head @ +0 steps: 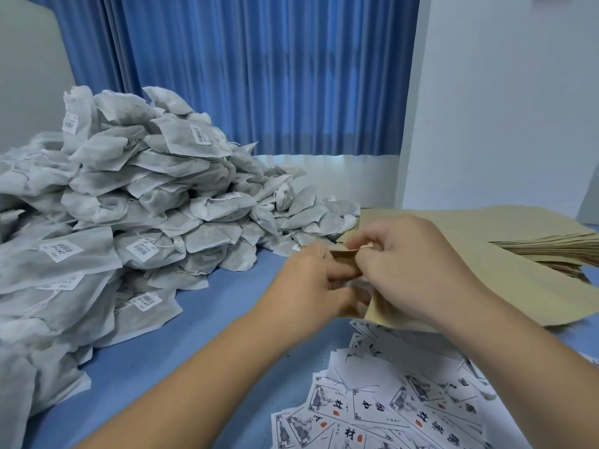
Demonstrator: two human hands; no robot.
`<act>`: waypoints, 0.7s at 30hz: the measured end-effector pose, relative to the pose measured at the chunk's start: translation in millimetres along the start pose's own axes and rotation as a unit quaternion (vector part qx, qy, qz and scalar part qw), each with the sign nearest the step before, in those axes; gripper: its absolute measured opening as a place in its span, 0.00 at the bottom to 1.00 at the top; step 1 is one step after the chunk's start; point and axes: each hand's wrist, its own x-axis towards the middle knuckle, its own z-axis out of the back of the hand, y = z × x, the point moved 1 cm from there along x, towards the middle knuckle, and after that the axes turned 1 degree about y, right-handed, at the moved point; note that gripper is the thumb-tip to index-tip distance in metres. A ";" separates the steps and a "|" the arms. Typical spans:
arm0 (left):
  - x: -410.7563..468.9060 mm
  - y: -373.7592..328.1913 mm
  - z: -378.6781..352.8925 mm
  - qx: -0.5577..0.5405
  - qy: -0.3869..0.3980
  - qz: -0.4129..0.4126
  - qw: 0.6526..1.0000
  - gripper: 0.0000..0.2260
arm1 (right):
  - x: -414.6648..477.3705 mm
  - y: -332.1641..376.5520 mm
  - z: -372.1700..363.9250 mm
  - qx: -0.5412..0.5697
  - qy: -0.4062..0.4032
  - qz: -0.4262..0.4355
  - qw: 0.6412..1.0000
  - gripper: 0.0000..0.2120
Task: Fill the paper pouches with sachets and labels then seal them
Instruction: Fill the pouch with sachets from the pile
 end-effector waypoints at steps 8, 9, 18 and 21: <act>-2.8 -0.8 4.6 0.008 0.158 0.012 0.987 0.15 | -5.3 5.4 -3.4 -0.005 0.045 0.061 0.997 0.16; -2.8 -2.5 8.0 0.013 0.155 0.032 0.987 0.16 | -5.3 6.9 -3.4 -0.017 0.046 0.071 0.996 0.17; 12.6 -6.3 83.0 -0.116 0.061 0.106 0.986 0.10 | 21.8 20.6 3.8 -0.054 -0.027 0.083 0.995 0.22; 31.5 4.7 118.4 0.034 0.027 0.088 0.995 0.08 | 38.2 23.5 -0.4 -0.010 -0.030 0.051 0.998 0.21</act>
